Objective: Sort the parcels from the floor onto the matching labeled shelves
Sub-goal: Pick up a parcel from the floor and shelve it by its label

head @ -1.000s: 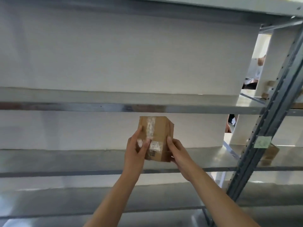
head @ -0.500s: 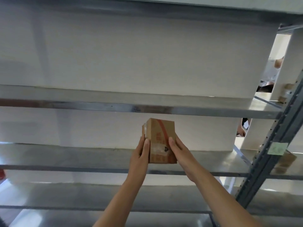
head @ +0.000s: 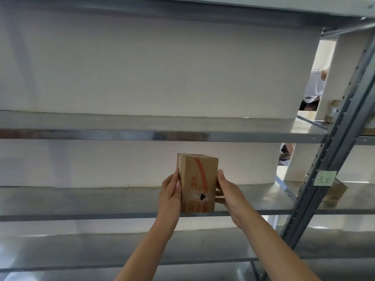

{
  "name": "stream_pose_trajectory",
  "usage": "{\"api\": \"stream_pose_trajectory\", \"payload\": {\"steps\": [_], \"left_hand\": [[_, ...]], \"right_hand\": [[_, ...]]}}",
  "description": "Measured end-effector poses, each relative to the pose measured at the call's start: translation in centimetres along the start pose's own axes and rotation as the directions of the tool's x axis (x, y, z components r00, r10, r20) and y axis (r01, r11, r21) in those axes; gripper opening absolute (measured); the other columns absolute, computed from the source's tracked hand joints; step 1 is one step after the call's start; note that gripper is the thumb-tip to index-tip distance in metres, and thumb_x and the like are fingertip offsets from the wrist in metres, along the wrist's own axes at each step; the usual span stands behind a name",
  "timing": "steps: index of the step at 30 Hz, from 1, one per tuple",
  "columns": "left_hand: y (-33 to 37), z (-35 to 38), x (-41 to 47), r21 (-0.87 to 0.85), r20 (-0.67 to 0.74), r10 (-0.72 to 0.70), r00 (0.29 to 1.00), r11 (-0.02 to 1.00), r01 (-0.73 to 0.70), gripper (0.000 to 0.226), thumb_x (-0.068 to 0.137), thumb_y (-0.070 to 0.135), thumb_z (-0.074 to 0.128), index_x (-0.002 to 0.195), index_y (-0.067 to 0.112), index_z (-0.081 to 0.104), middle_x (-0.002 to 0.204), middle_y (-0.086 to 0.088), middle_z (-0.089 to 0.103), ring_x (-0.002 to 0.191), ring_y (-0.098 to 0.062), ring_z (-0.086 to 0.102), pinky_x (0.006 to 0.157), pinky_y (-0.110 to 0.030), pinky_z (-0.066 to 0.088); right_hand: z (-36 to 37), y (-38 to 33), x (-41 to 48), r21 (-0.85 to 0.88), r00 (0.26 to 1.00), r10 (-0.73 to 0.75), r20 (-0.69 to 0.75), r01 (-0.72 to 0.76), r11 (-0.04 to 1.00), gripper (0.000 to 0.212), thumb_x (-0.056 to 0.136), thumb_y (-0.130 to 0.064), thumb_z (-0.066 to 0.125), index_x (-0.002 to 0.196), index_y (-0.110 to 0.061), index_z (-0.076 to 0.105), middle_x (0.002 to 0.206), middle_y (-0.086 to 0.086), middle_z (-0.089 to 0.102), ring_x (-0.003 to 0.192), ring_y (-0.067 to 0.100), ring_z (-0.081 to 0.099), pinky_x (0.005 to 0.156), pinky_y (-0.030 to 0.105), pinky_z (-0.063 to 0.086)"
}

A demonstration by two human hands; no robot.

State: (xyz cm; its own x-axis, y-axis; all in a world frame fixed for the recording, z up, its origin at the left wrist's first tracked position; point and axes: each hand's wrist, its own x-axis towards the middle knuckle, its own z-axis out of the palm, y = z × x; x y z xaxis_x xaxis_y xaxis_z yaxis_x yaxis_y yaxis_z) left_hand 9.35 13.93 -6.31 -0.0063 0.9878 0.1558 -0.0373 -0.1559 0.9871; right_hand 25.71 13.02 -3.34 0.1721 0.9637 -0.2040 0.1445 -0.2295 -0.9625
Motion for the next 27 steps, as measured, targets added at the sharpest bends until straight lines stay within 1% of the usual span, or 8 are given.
{"api": "stream_pose_trajectory", "payload": {"steps": [3, 6, 8, 11, 16, 18, 22, 27], "left_hand": [[0.3, 0.2, -0.1, 0.043, 0.010, 0.009, 1.000, 0.999, -0.009, 0.042, 0.111, 0.017, 0.028, 0.131, 0.049, 0.047, 0.133, 0.018, 0.043, 0.115, 0.007, 0.049, 0.103, -0.027, 0.049], [0.3, 0.6, -0.4, 0.032, 0.017, -0.002, 1.000, 0.999, 0.001, 0.044, 0.111, 0.011, 0.027, 0.134, 0.042, 0.047, 0.128, 0.017, 0.048, 0.108, 0.010, 0.051, 0.073, -0.003, 0.051], [0.4, 1.0, -0.8, 0.021, 0.011, -0.007, 1.000, 1.000, 0.007, 0.043, 0.110, 0.009, 0.027, 0.132, 0.040, 0.048, 0.122, 0.020, 0.051, 0.104, 0.009, 0.055, 0.066, 0.000, 0.048], [0.3, 1.1, -1.1, -0.004, -0.020, -0.016, 1.000, 1.000, 0.016, 0.046, 0.110, 0.008, 0.030, 0.135, 0.040, 0.051, 0.124, 0.016, 0.060, 0.106, 0.009, 0.059, 0.068, -0.002, 0.050], [0.1, 0.2, -0.3, 0.005, -0.069, -0.046, 0.997, 0.999, 0.046, 0.046, 0.106, 0.001, 0.034, 0.137, 0.022, 0.061, 0.123, 0.002, 0.070, 0.111, -0.004, 0.063, 0.066, -0.005, 0.053], [0.1, 0.0, -0.1, 0.001, -0.082, -0.062, 0.995, 0.998, 0.062, 0.039, 0.106, 0.005, 0.038, 0.132, 0.019, 0.065, 0.121, 0.000, 0.072, 0.114, -0.013, 0.064, 0.076, -0.014, 0.058], [0.2, 0.1, 0.3, -0.025, -0.093, -0.091, 0.992, 0.996, 0.089, 0.026, 0.108, 0.022, 0.041, 0.113, 0.022, 0.066, 0.112, -0.003, 0.071, 0.111, -0.021, 0.065, 0.096, -0.039, 0.056], [0.3, -0.1, 0.6, -0.068, -0.126, -0.075, 0.989, 0.995, 0.067, 0.028, 0.109, 0.033, 0.036, 0.101, 0.021, 0.059, 0.104, -0.006, 0.067, 0.105, -0.025, 0.064, 0.093, -0.041, 0.056]], "right_hand": [[-0.7, -0.4, -0.3, 0.003, 1.000, -0.004, -0.009, 0.004, 1.000, 0.059, 0.099, -0.063, 0.033, 0.130, -0.025, 0.066, 0.129, 0.000, 0.071, 0.112, 0.022, 0.069, 0.110, 0.046, 0.048], [-1.4, -0.9, -0.3, 0.032, 1.000, 0.019, -0.023, -0.018, 0.999, 0.055, 0.096, -0.064, 0.046, 0.123, -0.022, 0.071, 0.117, 0.000, 0.075, 0.104, 0.020, 0.073, 0.101, 0.041, 0.056], [-1.9, -1.3, -0.2, 0.044, 1.000, 0.025, -0.016, -0.024, 0.999, 0.053, 0.095, -0.064, 0.051, 0.117, -0.021, 0.074, 0.109, -0.001, 0.078, 0.098, 0.019, 0.075, 0.091, 0.035, 0.061], [-2.4, -1.5, -0.1, 0.045, 0.998, 0.026, 0.050, -0.028, 0.999, 0.051, 0.094, -0.062, 0.052, 0.112, -0.021, 0.075, 0.103, -0.006, 0.079, 0.094, 0.014, 0.076, 0.076, 0.024, 0.060], [-2.7, -0.6, 0.2, 0.035, 0.989, -0.014, 0.145, 0.009, 0.999, 0.053, 0.088, -0.057, 0.057, 0.130, -0.025, 0.067, 0.120, -0.008, 0.074, 0.112, 0.012, 0.068, 0.097, 0.028, 0.056], [-2.5, -0.5, 0.3, 0.014, 0.993, -0.030, 0.111, 0.029, 0.999, 0.059, 0.084, -0.059, 0.058, 0.132, -0.024, 0.066, 0.115, -0.009, 0.074, 0.106, 0.008, 0.068, 0.086, 0.022, 0.059], [-1.5, -0.5, 0.2, 0.009, 1.000, -0.015, -0.011, 0.015, 1.000, 0.070, 0.074, -0.066, 0.053, 0.123, -0.020, 0.072, 0.120, 0.001, 0.075, 0.110, 0.019, 0.070, 0.103, 0.039, 0.055], [-0.5, -0.9, -0.1, 0.098, 0.996, -0.085, -0.007, 0.085, 0.992, 0.039, 0.093, -0.043, 0.061, 0.123, -0.022, 0.074, 0.117, -0.001, 0.077, 0.116, 0.018, 0.068, 0.107, 0.037, 0.053]]}}
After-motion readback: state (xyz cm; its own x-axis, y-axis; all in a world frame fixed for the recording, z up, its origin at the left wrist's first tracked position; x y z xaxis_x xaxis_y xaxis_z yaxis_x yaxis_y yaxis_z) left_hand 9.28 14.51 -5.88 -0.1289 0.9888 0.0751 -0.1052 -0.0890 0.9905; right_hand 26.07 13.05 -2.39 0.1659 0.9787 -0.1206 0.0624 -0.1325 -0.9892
